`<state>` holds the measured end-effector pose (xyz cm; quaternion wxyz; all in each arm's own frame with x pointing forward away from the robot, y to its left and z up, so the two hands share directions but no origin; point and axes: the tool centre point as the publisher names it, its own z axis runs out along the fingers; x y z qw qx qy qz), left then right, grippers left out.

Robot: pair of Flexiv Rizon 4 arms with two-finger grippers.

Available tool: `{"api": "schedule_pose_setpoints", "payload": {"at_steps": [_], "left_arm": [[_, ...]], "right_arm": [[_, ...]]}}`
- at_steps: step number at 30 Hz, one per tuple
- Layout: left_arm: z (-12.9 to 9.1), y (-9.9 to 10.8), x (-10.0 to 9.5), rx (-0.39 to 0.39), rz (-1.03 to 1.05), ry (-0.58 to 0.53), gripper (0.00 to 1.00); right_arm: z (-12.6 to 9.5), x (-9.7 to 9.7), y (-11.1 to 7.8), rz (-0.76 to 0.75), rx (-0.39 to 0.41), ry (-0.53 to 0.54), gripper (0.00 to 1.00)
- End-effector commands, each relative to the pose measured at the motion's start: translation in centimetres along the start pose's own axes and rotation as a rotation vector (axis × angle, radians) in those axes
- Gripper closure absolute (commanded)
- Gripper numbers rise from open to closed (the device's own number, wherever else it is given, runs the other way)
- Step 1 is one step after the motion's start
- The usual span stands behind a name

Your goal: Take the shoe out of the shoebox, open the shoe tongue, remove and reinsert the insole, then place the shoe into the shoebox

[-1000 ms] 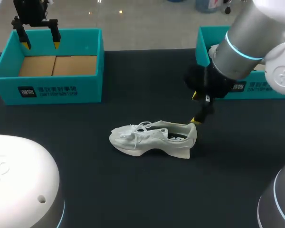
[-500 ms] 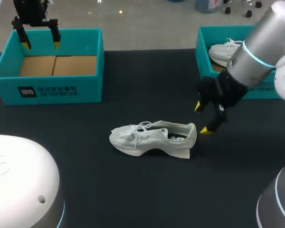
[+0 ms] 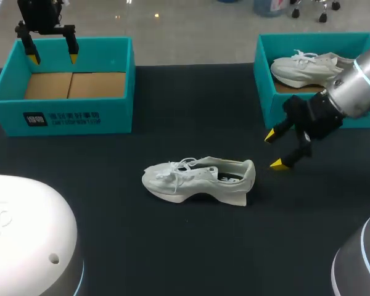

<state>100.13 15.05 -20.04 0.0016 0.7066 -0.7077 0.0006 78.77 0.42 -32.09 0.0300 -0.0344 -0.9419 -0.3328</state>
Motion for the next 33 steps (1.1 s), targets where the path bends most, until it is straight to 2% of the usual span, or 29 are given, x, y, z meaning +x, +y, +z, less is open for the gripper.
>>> {"api": "schedule_pose_setpoints", "payload": {"at_steps": [1, 3, 17, 18, 19, 22, 26, 33], "left_arm": [[0.0, 0.0, 0.0, 0.0, -0.001, -0.001, 0.0], [0.0, 0.0, 0.0, 0.0, -0.001, -0.001, 0.0], [0.0, 0.0, 0.0, 0.0, -0.001, -0.001, 0.0], [0.0, 0.0, 0.0, 0.0, -0.001, -0.001, 0.0], [0.0, 0.0, 0.0, 0.0, -0.001, -0.001, 0.0], [0.0, 0.0, 0.0, 0.0, -0.001, -0.001, 0.0], [0.0, 0.0, 0.0, 0.0, -0.001, -0.001, 0.0], [0.0, 0.0, 0.0, 0.0, -0.001, -0.001, 0.0]], "right_arm": [[-0.3, -0.1, -1.4, -0.015, -0.148, 0.004, 0.0], [-0.4, -0.1, -1.7, -0.028, -0.12, -0.012, 0.0], [-0.4, -0.1, -1.7, -0.028, -0.12, -0.012, 0.0], [-0.4, -0.1, -1.8, -0.029, -0.127, -0.015, 0.0], [-0.4, -0.4, -2.1, -0.027, -0.175, -0.044, 0.0], [-0.8, -0.5, -2.7, -0.032, -0.249, -0.077, 0.0], [-0.8, -0.5, -3.4, -0.042, -0.284, -0.072, 0.0], [-0.5, -0.3, -4.4, -0.108, -0.269, -0.124, 0.0]]}}
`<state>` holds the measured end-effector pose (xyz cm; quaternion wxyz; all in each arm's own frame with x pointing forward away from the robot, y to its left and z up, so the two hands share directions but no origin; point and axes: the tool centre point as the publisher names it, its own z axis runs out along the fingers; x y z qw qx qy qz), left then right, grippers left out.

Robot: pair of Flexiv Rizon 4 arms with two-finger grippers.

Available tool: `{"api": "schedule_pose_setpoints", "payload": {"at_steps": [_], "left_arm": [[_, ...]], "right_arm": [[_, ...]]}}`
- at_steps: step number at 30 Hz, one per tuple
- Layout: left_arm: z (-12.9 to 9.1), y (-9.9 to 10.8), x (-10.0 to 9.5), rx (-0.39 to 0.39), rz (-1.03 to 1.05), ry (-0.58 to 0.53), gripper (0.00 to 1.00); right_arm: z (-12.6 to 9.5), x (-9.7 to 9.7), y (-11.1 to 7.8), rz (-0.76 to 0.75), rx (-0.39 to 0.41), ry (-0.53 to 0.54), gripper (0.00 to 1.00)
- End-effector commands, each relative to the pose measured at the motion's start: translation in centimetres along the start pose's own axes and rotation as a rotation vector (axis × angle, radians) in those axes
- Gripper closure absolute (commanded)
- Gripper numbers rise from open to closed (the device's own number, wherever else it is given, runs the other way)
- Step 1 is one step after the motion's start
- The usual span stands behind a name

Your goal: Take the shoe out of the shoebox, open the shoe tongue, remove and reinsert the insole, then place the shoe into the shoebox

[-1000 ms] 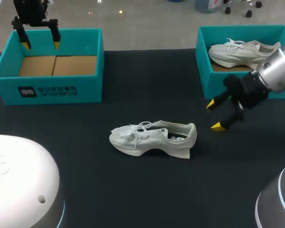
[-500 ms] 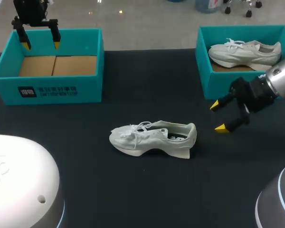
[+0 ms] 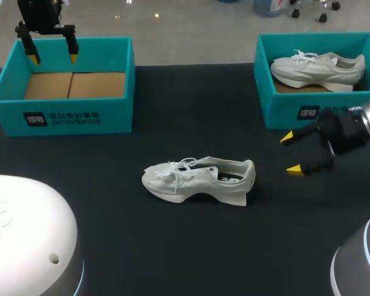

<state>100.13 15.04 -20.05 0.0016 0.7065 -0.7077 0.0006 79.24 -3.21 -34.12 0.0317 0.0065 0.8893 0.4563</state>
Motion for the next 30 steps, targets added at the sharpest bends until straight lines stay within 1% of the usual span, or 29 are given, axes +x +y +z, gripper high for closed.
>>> {"api": "schedule_pose_setpoints", "payload": {"at_steps": [1, 4, 13, 30], "left_arm": [[0.0, 0.0, 0.0, 0.0, -0.001, -0.001, 0.0], [0.0, 0.0, 0.0, 0.0, -0.001, -0.001, 0.0], [0.0, 0.0, 0.0, 0.0, -0.001, -0.001, 0.0], [0.0, 0.0, 0.0, 0.0, -0.001, -0.001, 0.0]], "right_arm": [[0.0, 0.6, -0.4, -0.026, -0.008, -0.053, 0.0], [0.1, 0.8, -0.9, -0.021, -0.016, -0.076, 0.0], [0.9, 1.8, -2.2, -0.007, -0.009, -0.063, 0.0], [0.9, 1.9, -2.2, -0.001, -0.005, -0.071, 0.0]]}}
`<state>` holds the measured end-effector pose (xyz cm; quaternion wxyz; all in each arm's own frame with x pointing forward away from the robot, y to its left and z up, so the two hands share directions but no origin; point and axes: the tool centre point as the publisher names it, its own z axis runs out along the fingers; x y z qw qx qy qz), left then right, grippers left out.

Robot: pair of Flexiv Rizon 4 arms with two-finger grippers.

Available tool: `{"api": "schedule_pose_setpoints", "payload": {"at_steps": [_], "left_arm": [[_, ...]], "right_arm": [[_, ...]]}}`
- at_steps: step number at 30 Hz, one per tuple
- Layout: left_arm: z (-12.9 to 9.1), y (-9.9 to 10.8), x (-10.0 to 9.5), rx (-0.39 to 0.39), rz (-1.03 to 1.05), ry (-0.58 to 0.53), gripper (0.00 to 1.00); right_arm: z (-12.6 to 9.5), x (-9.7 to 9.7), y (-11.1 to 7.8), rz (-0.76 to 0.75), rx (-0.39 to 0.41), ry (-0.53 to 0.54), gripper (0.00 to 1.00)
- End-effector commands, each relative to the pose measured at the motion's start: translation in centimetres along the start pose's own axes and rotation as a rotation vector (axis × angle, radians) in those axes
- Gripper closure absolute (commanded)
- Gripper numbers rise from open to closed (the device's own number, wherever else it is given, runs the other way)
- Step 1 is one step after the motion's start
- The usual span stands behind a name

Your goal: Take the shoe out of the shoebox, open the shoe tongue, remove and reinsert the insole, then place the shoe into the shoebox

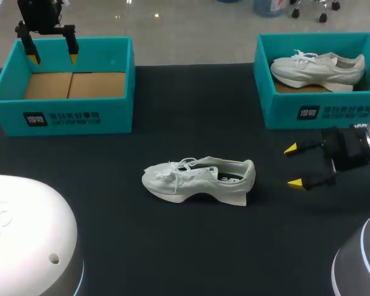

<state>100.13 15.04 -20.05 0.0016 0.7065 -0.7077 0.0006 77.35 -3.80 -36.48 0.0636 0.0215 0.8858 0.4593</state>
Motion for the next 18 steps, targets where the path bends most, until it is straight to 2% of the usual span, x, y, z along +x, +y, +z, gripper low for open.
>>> {"api": "schedule_pose_setpoints", "payload": {"at_steps": [1, 12, 18], "left_arm": [[-0.01, 0.05, 0.03, 0.0, -0.001, -0.001, 0.0], [-0.01, 0.05, 0.03, 0.0, -0.001, -0.001, 0.0], [-0.01, 0.05, 0.03, 0.0, -0.001, -0.001, 0.0]], "right_arm": [[0.11, -0.06, 0.04, 0.001, 0.003, 0.0, 0.0], [0.11, -0.06, 0.04, 0.001, 0.003, 0.0, 0.0], [0.92, 0.56, 0.63, 0.042, 0.066, -0.123, 0.0]]}}
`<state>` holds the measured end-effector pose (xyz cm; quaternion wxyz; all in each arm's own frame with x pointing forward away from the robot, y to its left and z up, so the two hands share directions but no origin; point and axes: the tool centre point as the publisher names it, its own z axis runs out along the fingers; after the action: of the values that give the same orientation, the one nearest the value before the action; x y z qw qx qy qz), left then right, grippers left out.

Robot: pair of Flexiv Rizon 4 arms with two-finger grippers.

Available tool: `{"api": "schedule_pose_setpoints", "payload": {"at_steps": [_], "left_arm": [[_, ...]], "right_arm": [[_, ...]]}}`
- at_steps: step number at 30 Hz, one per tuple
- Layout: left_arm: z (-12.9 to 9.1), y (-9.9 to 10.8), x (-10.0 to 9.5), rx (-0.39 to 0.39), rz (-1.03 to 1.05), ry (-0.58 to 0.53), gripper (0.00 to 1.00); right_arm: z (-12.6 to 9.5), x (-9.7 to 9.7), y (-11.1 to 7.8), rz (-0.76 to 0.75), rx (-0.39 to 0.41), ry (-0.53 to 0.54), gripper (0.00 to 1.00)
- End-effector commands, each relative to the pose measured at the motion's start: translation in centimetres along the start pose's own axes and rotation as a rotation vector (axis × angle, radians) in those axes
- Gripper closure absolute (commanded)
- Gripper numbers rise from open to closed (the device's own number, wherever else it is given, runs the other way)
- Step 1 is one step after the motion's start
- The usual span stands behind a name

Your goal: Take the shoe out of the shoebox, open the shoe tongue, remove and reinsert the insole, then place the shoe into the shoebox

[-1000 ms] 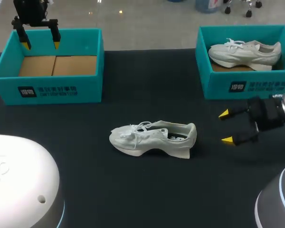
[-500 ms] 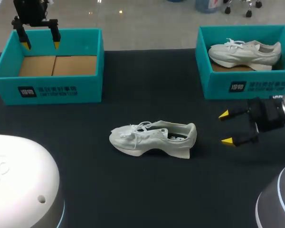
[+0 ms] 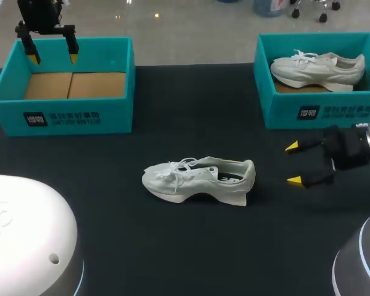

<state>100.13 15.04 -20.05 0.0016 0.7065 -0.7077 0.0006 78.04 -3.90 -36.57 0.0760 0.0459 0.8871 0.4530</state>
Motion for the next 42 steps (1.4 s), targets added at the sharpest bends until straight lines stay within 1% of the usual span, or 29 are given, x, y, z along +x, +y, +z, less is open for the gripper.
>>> {"api": "schedule_pose_setpoints", "payload": {"at_steps": [1, 2, 4, 8, 15, 22, 27, 37, 42], "left_arm": [[0.0, 0.0, 0.0, 0.0, -0.001, -0.001, 0.0], [0.0, 0.0, 0.0, 0.0, -0.001, -0.001, 0.0], [0.0, 0.0, 0.0, 0.0, -0.001, -0.001, 0.0], [0.0, 0.0, 0.0, 0.0, -0.001, -0.001, 0.0], [0.0, 0.0, 0.0, 0.0, -0.001, -0.001, 0.0], [0.0, 0.0, 0.0, 0.0, -0.001, -0.001, 0.0], [0.0, 0.0, 0.0, 0.0, -0.001, -0.001, 0.0], [0.0, 0.0, 0.0, 0.0, -0.001, -0.001, 0.0], [0.0, 0.0, 0.0, 0.0, -0.001, -0.001, 0.0]], "right_arm": [[0.9, 1.5, 0.9, 0.01, 0.053, -0.102, 0.0], [0.9, 1.7, 1.0, 0.024, 0.044, -0.119, 0.0], [1.2, 2.1, 1.2, 0.029, 0.051, -0.135, 0.0], [1.6, 2.6, 1.2, 0.041, 0.067, -0.135, 0.0], [3.1, 3.0, 1.6, 0.055, 0.095, -0.125, 0.0], [4.5, 2.8, 2.1, 0.086, 0.079, -0.157, 0.0], [5.8, 3.1, 2.6, 0.088, 0.073, -0.158, 0.0], [7.0, 3.6, 2.6, 0.092, 0.063, -0.14, 0.0], [7.8, 3.6, 2.6, 0.118, 0.049, -0.163, 0.0]]}}
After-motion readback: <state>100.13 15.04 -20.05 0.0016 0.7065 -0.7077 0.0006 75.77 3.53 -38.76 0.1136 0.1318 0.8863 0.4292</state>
